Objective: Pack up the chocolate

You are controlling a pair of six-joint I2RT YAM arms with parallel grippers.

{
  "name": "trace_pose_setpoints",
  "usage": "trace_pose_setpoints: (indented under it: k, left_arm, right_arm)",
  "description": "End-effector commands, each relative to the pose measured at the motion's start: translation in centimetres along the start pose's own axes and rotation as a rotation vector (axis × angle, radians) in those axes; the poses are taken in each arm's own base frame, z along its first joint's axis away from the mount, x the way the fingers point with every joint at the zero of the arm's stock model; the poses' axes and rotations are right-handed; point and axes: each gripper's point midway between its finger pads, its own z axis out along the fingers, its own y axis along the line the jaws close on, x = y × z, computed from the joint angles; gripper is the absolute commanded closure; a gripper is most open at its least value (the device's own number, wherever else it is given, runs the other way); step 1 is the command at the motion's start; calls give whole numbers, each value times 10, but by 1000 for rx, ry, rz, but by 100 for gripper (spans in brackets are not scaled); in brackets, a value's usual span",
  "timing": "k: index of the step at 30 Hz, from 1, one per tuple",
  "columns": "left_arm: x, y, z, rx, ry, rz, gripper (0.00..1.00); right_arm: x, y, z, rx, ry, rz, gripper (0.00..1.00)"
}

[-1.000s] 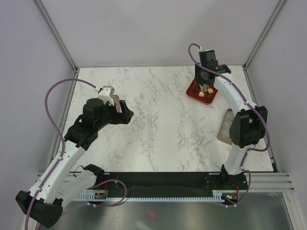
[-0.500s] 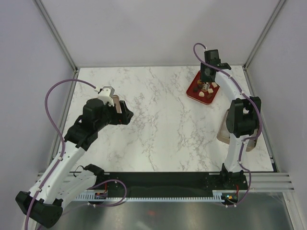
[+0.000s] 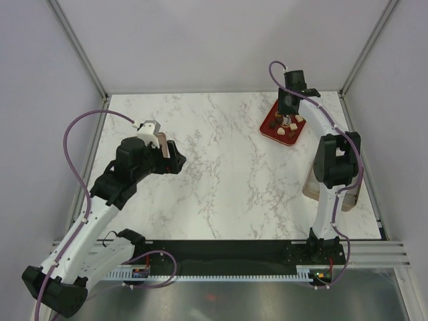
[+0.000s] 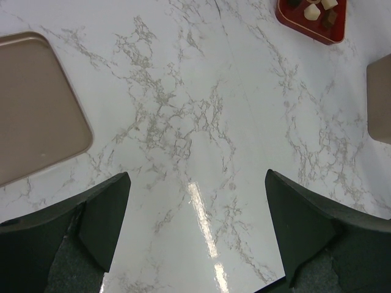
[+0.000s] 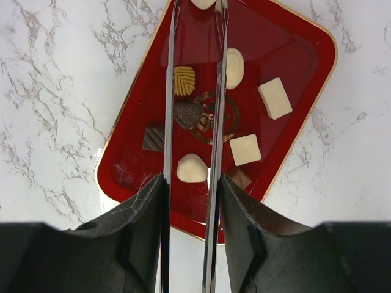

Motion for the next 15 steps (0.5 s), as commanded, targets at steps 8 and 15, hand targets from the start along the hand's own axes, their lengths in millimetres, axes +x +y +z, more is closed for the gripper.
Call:
trace_pose_setpoints:
  k: [8, 15]
  left_arm:
    - [-1, 0, 3, 10, 9, 41, 0]
    - [1, 0, 5, 10, 15, 41, 0]
  right_arm:
    - [-10, -7, 12, 29, -41, 2, 52]
    - [-7, -7, 24, 25, -36, 7, 51]
